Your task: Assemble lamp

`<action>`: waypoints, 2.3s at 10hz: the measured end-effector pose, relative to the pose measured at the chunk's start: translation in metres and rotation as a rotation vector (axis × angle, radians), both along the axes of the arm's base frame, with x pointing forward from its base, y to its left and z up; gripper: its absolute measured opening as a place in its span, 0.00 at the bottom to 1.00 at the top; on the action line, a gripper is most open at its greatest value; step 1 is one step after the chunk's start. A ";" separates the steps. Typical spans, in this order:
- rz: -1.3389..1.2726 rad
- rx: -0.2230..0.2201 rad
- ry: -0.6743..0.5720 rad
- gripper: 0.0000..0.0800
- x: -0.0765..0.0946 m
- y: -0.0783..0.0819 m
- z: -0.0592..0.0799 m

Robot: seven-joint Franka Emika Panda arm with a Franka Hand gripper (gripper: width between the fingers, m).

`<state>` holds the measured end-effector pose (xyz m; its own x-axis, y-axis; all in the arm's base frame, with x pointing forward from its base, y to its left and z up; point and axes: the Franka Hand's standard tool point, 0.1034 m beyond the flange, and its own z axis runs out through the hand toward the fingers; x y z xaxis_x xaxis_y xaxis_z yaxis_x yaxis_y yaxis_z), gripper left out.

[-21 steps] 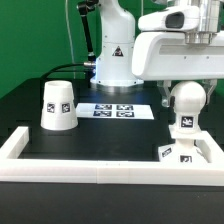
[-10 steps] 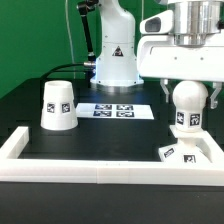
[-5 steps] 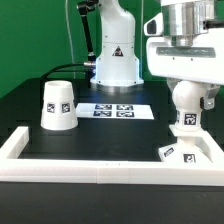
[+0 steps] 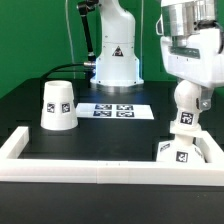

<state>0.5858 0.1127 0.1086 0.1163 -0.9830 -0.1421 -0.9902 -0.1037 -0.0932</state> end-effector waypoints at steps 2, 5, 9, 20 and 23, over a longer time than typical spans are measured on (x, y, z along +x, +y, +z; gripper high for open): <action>-0.017 0.003 0.002 0.80 0.000 0.001 0.000; 0.004 0.002 0.001 0.86 -0.001 0.002 -0.001; 0.211 -0.021 0.003 0.87 -0.016 0.015 0.005; 0.745 -0.135 0.042 0.87 -0.062 -0.015 -0.010; 0.877 -0.138 0.030 0.87 -0.074 -0.062 -0.002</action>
Offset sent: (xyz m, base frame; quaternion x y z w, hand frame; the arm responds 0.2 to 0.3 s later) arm 0.0000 0.0000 0.0000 0.0000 0.0000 0.0000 1.0000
